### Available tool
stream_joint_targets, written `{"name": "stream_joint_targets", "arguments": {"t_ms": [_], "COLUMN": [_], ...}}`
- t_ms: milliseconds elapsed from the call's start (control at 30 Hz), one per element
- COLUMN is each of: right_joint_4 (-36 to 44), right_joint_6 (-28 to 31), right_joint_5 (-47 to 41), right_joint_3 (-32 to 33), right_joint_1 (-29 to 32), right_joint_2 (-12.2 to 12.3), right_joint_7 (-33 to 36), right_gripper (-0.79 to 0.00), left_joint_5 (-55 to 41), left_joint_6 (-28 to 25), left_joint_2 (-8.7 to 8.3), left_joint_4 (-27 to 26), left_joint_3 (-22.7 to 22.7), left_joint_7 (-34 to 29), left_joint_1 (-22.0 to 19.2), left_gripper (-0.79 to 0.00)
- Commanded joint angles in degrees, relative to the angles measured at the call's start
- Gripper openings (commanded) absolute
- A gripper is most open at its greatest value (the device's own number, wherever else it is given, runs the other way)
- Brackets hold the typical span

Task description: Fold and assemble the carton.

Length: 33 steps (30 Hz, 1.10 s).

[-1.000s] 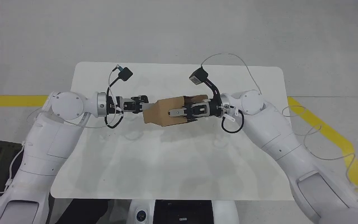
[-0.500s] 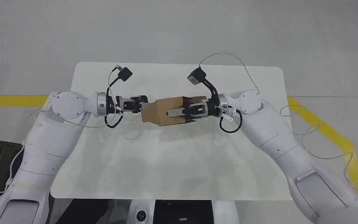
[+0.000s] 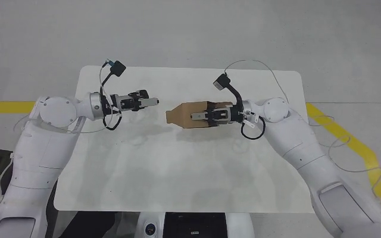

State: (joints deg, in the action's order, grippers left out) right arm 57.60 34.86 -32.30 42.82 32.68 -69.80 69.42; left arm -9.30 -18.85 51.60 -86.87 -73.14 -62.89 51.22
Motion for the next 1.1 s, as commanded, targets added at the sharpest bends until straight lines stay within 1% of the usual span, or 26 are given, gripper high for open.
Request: {"name": "stream_joint_targets", "arguments": {"t_ms": [0,100,333,433,600,800,1067], "right_joint_4": [-0.2,-0.1,-0.11,-0.26,-0.27,1.2,2.47], "right_joint_6": [-0.17,-0.65,-1.01,-0.83,-0.27,0.03,1.01], "right_joint_5": [0.83,1.84,2.57,2.52,1.76,0.25,-1.79], "right_joint_3": [-0.05,-0.31,-0.48,-0.33,0.31,1.18,1.38], "right_joint_1": [-0.08,-0.24,-0.72,-0.76,-0.52,0.0,0.46], "right_joint_2": [-0.1,-0.42,-1.13,-1.34,-1.55,-1.7,-2.29], "right_joint_7": [0.06,-0.46,-0.85,-0.71,-0.32,-0.04,-1.01], "right_gripper": [-0.785,-0.785,-0.785,-0.785,-0.785,-0.785,-0.785], "left_joint_5": [0.7,4.63,14.94,16.28,17.69,18.91,17.86], "left_joint_6": [0.08,0.19,2.15,2.69,3.6,4.69,4.08], "left_joint_2": [-0.11,-0.28,-0.42,-0.39,-0.44,-0.43,-0.32], "left_joint_4": [-1.81,-4.07,-8.93,-9.81,-9.31,-7.17,-4.9], "left_joint_3": [-0.17,-0.11,1.66,2.29,2.31,2.39,2.73], "left_joint_7": [0.19,1.39,4.02,4.47,4.82,5.5,5.2], "left_joint_1": [0.71,1.4,2.77,3.04,2.94,2.59,1.7], "left_gripper": [0.0,0.0,0.0,0.0,0.0,0.0,0.0]}}
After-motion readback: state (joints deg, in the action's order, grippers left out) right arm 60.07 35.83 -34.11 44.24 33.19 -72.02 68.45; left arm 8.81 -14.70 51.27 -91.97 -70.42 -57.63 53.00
